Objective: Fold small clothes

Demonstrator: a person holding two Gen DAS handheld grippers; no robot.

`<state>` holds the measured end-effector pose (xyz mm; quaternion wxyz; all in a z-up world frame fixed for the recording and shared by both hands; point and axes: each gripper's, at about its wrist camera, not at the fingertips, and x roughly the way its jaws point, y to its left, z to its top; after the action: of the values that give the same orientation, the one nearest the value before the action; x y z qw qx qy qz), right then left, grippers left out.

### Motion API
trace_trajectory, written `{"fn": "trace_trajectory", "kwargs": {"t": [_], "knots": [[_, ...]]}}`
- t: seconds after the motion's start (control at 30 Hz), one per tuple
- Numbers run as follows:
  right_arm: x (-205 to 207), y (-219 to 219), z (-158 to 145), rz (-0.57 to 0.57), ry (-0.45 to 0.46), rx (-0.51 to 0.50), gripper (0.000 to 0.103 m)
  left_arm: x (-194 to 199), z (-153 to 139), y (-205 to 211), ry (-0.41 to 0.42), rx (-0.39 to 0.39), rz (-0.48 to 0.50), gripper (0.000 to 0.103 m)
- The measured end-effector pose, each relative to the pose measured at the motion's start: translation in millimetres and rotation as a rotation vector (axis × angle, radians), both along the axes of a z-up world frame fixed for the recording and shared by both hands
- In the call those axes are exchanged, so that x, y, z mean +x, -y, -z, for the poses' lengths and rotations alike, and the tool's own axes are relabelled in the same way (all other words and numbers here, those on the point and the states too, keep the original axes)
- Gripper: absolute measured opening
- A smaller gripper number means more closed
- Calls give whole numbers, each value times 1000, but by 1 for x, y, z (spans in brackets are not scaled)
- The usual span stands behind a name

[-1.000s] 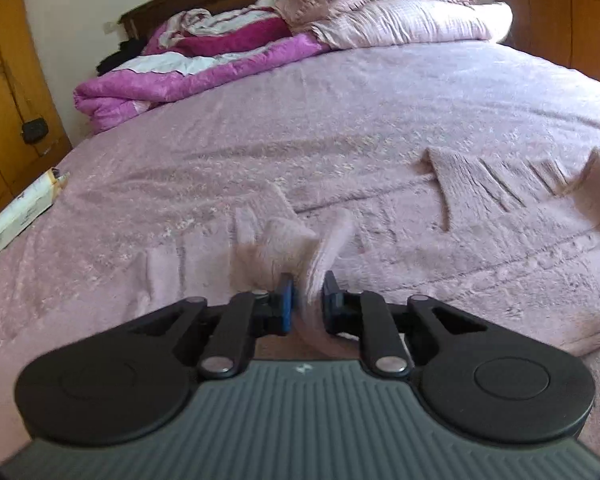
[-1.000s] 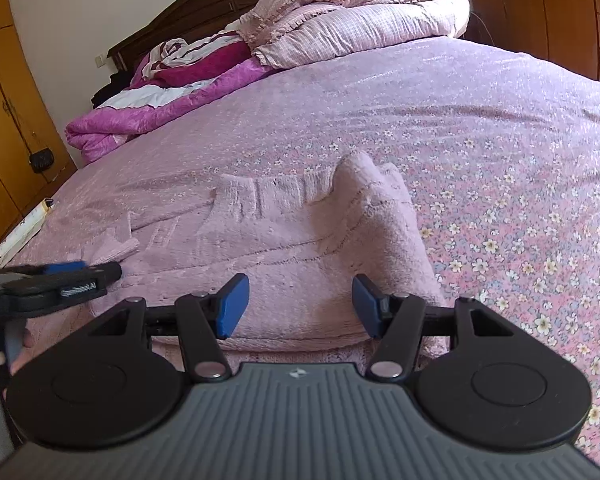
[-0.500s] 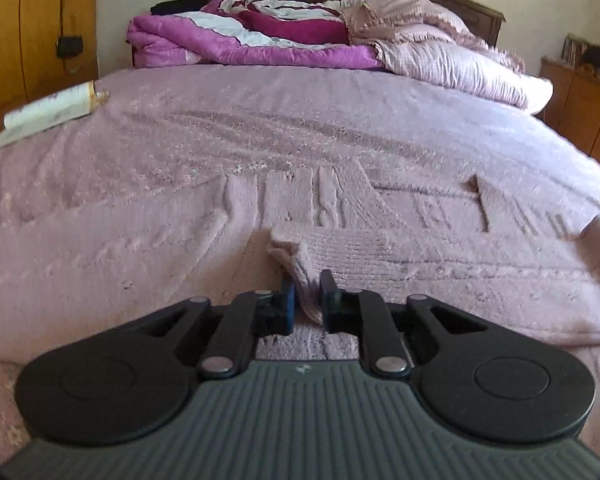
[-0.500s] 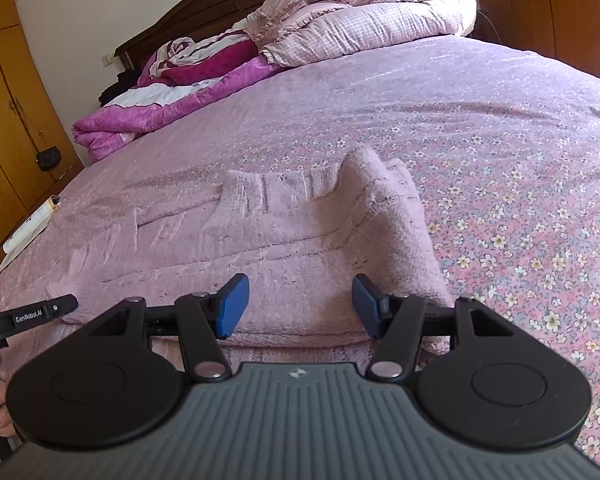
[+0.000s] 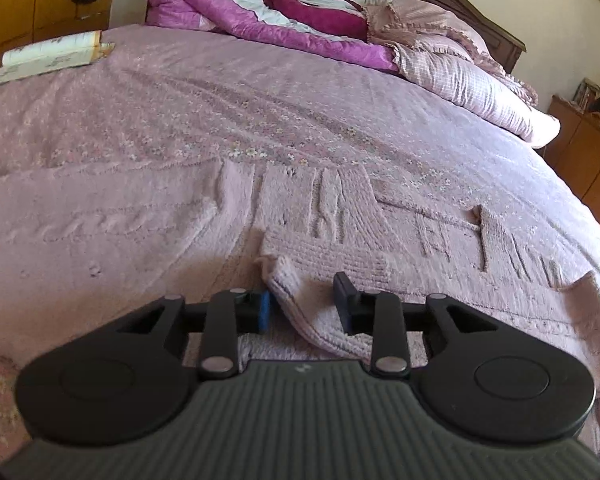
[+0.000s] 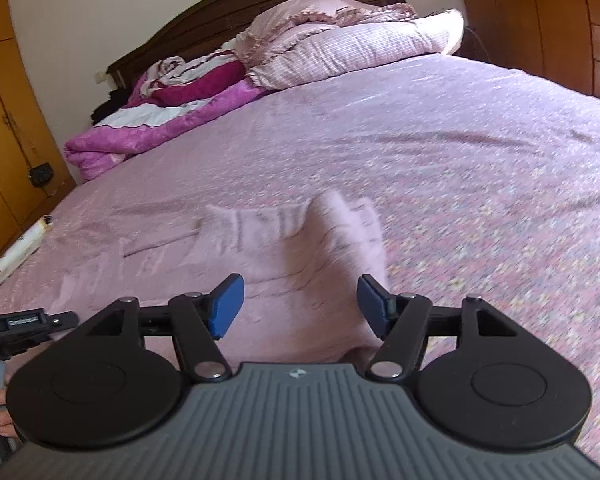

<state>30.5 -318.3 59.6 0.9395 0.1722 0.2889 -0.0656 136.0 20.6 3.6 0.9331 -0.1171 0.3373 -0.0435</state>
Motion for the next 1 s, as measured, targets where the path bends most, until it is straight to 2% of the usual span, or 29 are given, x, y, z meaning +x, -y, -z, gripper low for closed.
{"fn": "trace_trajectory", "kwargs": {"t": [0.03,0.23,0.3,0.43,0.53,0.67,0.73,0.83,0.9,1.0], "knots": [[1,3,-1,10,1,-8,71,0,-2,2,11,20,10,8],[7,19,1,61,-8,-16,71,-20,-19,-7,112,83,15,9],[9,23,1,73,-11,-33,71,-22,-18,-13,111,103,-12,9],[20,32,5,99,-18,-64,71,-19,-3,-20,50,103,-11,9],[34,39,9,116,-33,-51,71,-24,1,-19,58,113,-14,9],[57,47,18,114,-78,9,71,-25,1,-17,57,136,-8,12],[66,47,25,113,-101,33,71,-23,0,-18,49,144,-6,21],[75,36,39,103,-141,-51,71,-22,2,-23,41,158,-21,38],[77,26,47,86,-144,-143,71,-22,1,-27,34,158,-20,41],[80,22,47,92,-151,-165,71,-23,-5,-32,14,150,-9,44]]}}
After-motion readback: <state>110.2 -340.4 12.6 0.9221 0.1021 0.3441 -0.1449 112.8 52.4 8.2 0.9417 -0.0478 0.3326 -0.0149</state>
